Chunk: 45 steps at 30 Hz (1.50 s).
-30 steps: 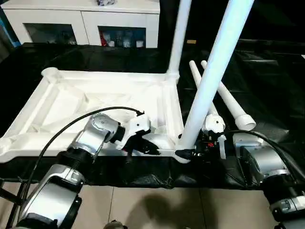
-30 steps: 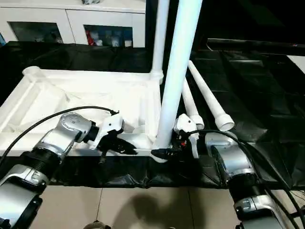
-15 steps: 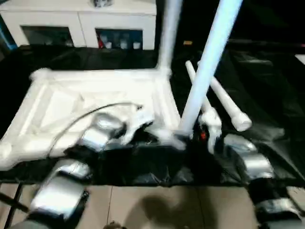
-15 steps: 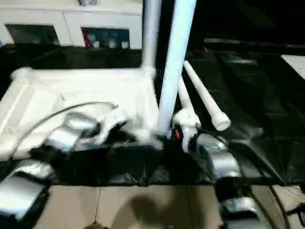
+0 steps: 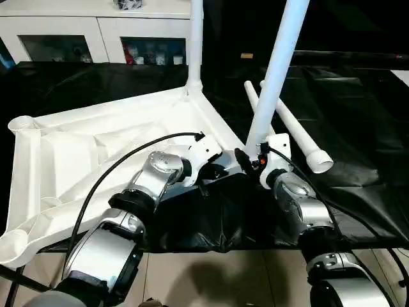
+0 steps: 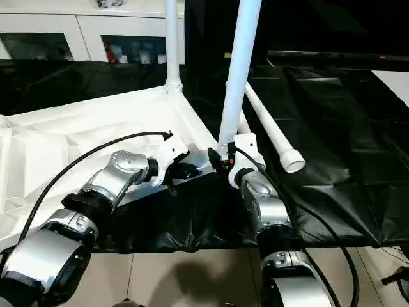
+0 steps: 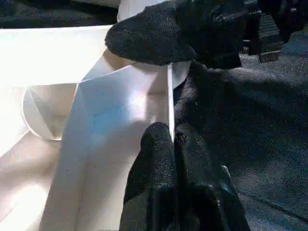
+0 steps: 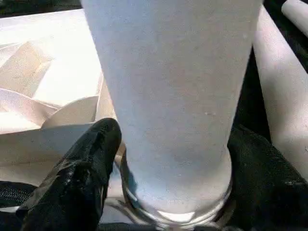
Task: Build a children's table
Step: Rotate leg to tighten
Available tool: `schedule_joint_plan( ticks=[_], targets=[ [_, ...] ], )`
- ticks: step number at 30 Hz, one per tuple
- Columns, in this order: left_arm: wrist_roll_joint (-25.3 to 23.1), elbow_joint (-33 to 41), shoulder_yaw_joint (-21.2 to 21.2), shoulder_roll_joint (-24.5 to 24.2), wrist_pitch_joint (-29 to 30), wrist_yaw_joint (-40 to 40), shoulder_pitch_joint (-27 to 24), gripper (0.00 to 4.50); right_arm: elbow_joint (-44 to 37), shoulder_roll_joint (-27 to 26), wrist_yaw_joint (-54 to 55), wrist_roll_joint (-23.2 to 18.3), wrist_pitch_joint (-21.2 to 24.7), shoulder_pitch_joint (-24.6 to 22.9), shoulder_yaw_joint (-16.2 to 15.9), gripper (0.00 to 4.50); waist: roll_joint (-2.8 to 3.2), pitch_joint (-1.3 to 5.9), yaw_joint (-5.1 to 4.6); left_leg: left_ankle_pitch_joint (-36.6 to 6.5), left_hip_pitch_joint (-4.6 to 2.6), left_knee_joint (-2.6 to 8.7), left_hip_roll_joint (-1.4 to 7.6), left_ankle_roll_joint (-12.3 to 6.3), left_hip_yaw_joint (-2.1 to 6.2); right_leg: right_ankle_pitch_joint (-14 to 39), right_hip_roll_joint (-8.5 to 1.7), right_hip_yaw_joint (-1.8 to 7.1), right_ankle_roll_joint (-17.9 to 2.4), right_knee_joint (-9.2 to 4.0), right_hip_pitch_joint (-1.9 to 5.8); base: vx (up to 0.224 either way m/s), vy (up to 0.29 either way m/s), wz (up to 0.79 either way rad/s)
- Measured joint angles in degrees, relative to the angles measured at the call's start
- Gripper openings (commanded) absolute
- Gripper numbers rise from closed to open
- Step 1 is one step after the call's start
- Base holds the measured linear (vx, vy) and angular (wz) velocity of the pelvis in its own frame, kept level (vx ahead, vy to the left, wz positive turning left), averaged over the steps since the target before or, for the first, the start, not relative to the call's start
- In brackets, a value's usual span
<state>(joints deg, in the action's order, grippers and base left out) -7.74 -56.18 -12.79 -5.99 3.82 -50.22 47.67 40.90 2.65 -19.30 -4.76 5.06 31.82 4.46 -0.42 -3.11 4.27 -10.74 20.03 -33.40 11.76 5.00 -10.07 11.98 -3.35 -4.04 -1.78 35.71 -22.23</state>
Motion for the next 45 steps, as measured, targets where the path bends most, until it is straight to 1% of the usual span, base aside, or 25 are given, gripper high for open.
schedule_joint_plan(
  ticks=[3,4,5,6,9,11,14,16,17,20,21,23,26,28,31,33,34,36,38,39,40,41,42,43,45],
  targets=[
    [-0.03,-0.69,-0.18,0.11,-0.86,0.13,0.40,0.00,-0.72,0.90,0.01,1.55,-0.53,-0.66,-1.61,3.81,-0.01,-0.01,0.07,0.00,0.02,0.00,0.00,0.00,0.00,0.00,0.00,0.00,0.00,-0.01,0.00,0.000,0.000,0.00],
    [-0.12,-1.02,-0.53,0.40,-1.35,0.59,0.65,0.00,-2.74,1.66,0.00,2.33,-0.07,-1.90,-2.43,3.81,-0.01,-0.01,0.31,0.00,0.05,0.00,0.00,0.00,0.00,0.00,0.00,-0.01,0.00,-0.04,-0.01,0.000,0.000,0.00],
    [-0.47,-1.18,-0.79,0.87,-1.95,0.71,0.72,0.00,-6.67,2.76,-0.37,2.74,0.71,-4.47,-3.26,3.81,-0.02,-0.04,0.82,0.00,0.06,0.07,-0.01,-0.01,-0.01,0.01,0.00,-0.01,0.01,-0.12,0.00,0.000,0.000,0.00],
    [-0.66,-1.25,-0.81,0.85,-2.36,0.74,0.73,0.00,-8.21,2.99,-0.72,2.92,1.13,-5.41,-3.43,3.81,-0.02,-0.04,0.85,0.00,0.05,0.12,-0.01,-0.02,-0.04,0.01,-0.01,0.01,0.01,-0.14,0.00,0.000,0.000,0.00],
    [-0.93,-2.26,-0.86,1.12,-3.17,1.29,1.11,0.00,-14.94,4.78,-1.75,3.71,4.13,-9.23,-4.89,3.81,-0.02,-0.04,0.98,0.02,0.04,0.14,-0.02,-0.04,-0.05,0.00,-0.01,0.01,0.05,-0.16,0.02,0.000,0.000,0.00],
    [-1.00,-3.19,-0.88,1.26,-3.94,1.72,1.43,0.00,-21.28,6.35,-2.77,4.56,7.08,-12.92,-6.04,3.81,-0.04,-0.05,1.04,0.04,0.01,0.18,-0.02,-0.06,-0.05,0.00,-0.01,0.01,0.09,-0.20,0.07,0.000,0.000,0.00],
    [-1.09,-4.08,-0.86,0.95,-4.56,3.87,1.74,0.00,-27.59,6.83,-5.16,4.68,10.71,-16.93,-9.46,3.81,-0.13,-0.11,0.50,0.04,0.04,0.23,-0.02,-0.05,-0.05,-0.15,-0.01,0.02,0.31,-0.35,0.10,0.000,0.000,0.00],
    [-1.12,-4.25,-0.87,1.06,-4.70,4.28,1.85,0.00,-28.73,6.67,-5.63,4.74,11.79,-17.25,-10.78,3.81,-0.14,-0.11,0.49,0.04,0.02,0.25,-0.02,-0.05,-0.05,-0.10,-0.01,0.01,0.51,-0.44,0.08,0.000,0.000,0.00],
    [-1.12,-4.25,-0.86,1.44,-5.15,4.36,1.87,0.00,-30.08,6.62,-5.85,5.12,12.36,-17.95,-11.84,3.81,-0.15,-0.12,0.67,0.04,0.06,0.27,-0.03,-0.05,-0.06,-0.13,-0.01,0.03,0.49,-0.48,0.02,0.000,0.000,0.00],
    [-0.92,-4.25,-0.64,1.96,-6.73,4.40,1.81,0.00,-32.49,6.61,-6.06,5.20,14.05,-18.80,-13.14,3.81,-0.26,-0.19,1.04,0.06,0.25,0.26,-0.03,-0.09,-0.06,-0.20,-0.01,0.03,0.38,-0.59,-0.01,0.000,0.000,0.00],
    [-0.78,-4.06,-0.35,2.04,-6.81,4.43,1.78,0.44,-33.31,6.63,-6.10,5.18,14.57,-18.80,-13.21,3.86,-0.25,-0.18,1.01,0.03,0.37,0.26,-0.04,-0.14,-0.06,-0.20,-0.03,0.04,0.38,-0.68,-0.05,0.000,0.000,0.00],
    [-0.16,-3.44,0.55,1.96,-7.09,4.44,1.59,0.55,-33.54,6.69,-6.17,5.17,14.68,-18.75,-13.21,3.86,-0.26,-0.19,0.93,0.14,0.52,0.23,-0.05,-0.54,-0.09,-0.20,-0.03,0.04,0.38,-0.70,-0.16,0.000,0.000,0.00],
    [1.34,5.14,2.78,-0.80,-6.37,6.59,0.78,0.72,-33.51,6.88,-6.51,5.50,16.08,-18.61,-14.06,3.86,-0.44,-0.27,0.70,0.16,1.11,0.11,-0.01,-0.58,-0.09,-0.20,-0.03,0.03,0.37,-0.48,-0.83,0.000,0.000,0.00],
    [1.34,8.15,4.02,-2.47,-5.67,8.04,0.92,0.92,-33.51,7.33,-6.96,5.62,16.79,-18.62,-14.08,3.86,-0.45,-0.27,0.50,0.15,1.08,0.09,0.00,-0.60,-0.12,-0.19,-0.02,0.03,0.35,-0.43,-0.85,0.000,0.000,0.00],
    [1.31,10.10,4.80,-3.89,-3.93,9.52,0.53,0.92,-33.63,7.71,-7.33,5.64,17.42,-18.60,-14.16,3.86,-0.71,-0.41,0.67,0.15,1.05,0.04,0.01,-0.59,-0.14,-0.19,-0.02,0.04,0.35,-0.37,-0.83,0.000,0.000,0.00],
    [1.27,13.90,6.17,-6.33,-0.61,11.23,-0.69,0.92,-33.96,7.82,-7.63,5.65,18.29,-18.56,-14.61,3.86,-1.04,-0.61,0.50,0.15,1.04,-0.09,0.07,-0.57,-0.13,-0.19,-0.01,0.04,0.35,-0.23,-0.85,0.000,0.000,0.00],
    [1.26,16.42,7.14,-7.88,1.08,12.01,-1.64,0.92,-34.15,8.14,-7.95,5.65,18.57,-18.57,-14.93,3.86,-1.07,-0.63,0.30,0.15,1.04,-0.14,0.08,-0.56,-0.13,-0.19,-0.01,0.05,0.35,-0.18,-0.86,0.000,0.000,0.00],
    [-0.97,24.28,10.00,-13.23,6.49,14.39,-4.95,0.92,-34.05,8.69,-8.63,5.64,18.90,-18.46,-15.24,3.86,-1.07,-0.63,-0.31,0.15,1.01,-0.15,0.08,-0.55,-0.15,-0.18,-0.01,0.07,0.34,-0.09,-0.87,0.000,0.000,0.00],
    [-2.67,27.63,13.05,-16.67,9.93,15.91,-6.25,0.92,-33.91,9.44,-8.72,5.65,19.29,-18.43,-15.16,3.86,-1.10,-0.65,-0.26,0.17,1.02,-0.17,0.08,-0.48,-0.14,-0.16,0.00,0.06,0.30,-0.02,-0.87,0.000,0.000,0.00],
    [-4.60,31.80,14.19,-18.18,12.29,16.39,-8.48,0.92,-33.80,9.17,-8.67,5.63,19.36,-18.10,-15.15,3.86,-1.11,-0.64,-0.22,0.16,0.98,-0.17,0.08,-0.45,-0.15,-0.16,-0.01,0.08,0.30,-0.01,-0.85,0.000,0.000,0.00],
    [-5.94,33.75,15.15,-19.09,13.91,16.82,-9.77,0.92,-33.83,8.96,-8.66,5.61,19.35,-18.07,-15.15,3.86,-1.13,-0.63,-0.26,0.15,0.96,-0.20,0.08,-0.45,-0.15,-0.16,-0.01,0.09,0.30,0.00,-0.82,0.000,0.000,0.00],
    [-7.02,34.34,15.87,-19.58,15.25,16.99,-10.31,0.63,-33.75,8.97,-8.64,5.61,19.37,-18.06,-15.15,3.56,-1.22,-0.66,0.20,0.14,1.04,-0.24,0.08,-0.37,-0.12,-0.16,-0.01,0.06,0.31,0.01,-0.82,0.000,0.000,0.00],
    [-8.42,36.27,16.30,-20.38,16.62,17.25,-11.79,0.63,-33.32,8.51,-8.60,5.58,19.39,-17.59,-15.25,3.56,-1.22,-0.66,0.20,0.09,1.01,-0.23,0.08,-0.25,-0.15,-0.17,-0.01,0.09,0.31,0.01,-0.83,0.000,0.000,0.00],
    [-10.82,39.63,17.12,-22.11,19.11,18.03,-14.86,0.53,-32.79,7.55,-8.22,5.55,19.43,-16.83,-15.28,3.43,-1.24,-0.67,-0.09,0.08,0.96,-0.26,0.08,-0.25,-0.19,-0.18,-0.02,0.17,0.31,0.08,-0.83,0.000,0.000,0.00],
    [-13.19,41.58,18.64,-23.77,22.17,18.60,-17.24,0.45,-31.80,7.39,-7.85,5.51,19.47,-16.04,-15.08,3.34,-1.55,-0.73,-0.05,0.15,0.95,-0.25,0.08,-0.14,-0.16,-0.19,-0.01,0.14,0.32,0.14,-0.84,0.000,0.000,0.00]
  ],
)
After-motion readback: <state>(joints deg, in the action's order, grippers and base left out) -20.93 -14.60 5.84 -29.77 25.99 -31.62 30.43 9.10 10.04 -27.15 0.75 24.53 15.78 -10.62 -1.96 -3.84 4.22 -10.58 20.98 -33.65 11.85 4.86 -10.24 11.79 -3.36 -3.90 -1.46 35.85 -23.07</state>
